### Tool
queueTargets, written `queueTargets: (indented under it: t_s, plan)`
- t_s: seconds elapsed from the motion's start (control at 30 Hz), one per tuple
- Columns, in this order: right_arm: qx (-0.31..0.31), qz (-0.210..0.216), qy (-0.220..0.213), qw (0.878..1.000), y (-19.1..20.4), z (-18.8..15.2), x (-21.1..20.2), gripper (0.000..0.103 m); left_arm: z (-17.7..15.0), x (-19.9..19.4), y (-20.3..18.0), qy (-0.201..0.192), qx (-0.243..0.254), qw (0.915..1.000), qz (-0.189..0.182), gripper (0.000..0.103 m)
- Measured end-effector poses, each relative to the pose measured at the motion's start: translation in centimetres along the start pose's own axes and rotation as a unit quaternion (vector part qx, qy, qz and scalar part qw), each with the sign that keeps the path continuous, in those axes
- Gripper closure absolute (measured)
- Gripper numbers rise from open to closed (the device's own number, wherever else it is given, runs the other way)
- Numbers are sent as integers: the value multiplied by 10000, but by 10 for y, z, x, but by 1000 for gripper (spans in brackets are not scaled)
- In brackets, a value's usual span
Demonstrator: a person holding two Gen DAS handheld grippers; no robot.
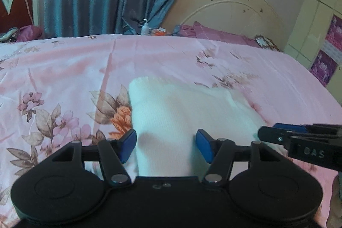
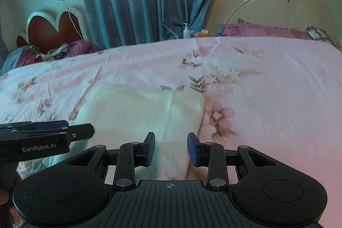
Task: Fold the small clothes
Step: 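Press the folded sweater with the left gripper while the right gripper keeps holding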
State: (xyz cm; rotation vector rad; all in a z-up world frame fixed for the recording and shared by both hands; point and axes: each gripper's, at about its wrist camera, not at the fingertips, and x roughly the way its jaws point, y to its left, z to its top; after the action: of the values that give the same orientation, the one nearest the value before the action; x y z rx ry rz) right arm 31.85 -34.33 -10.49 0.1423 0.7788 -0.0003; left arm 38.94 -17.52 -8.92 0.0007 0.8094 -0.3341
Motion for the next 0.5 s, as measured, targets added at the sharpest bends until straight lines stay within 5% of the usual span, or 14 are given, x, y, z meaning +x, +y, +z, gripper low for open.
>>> queueTargets:
  t_s: [0.1, 0.23, 0.5]
  plan:
    - [-224, -241, 153, 9993, 2, -10, 8, 69, -9, -1, -6, 77, 88, 9999, 18, 41]
    - [211, -169, 283, 9992, -12, -12, 15, 69, -14, 8, -4, 273, 68, 9996, 73, 34]
    - [173, -101, 159, 9997, -8, -13, -12, 69, -17, -15, 2, 287, -61, 9996, -58, 37]
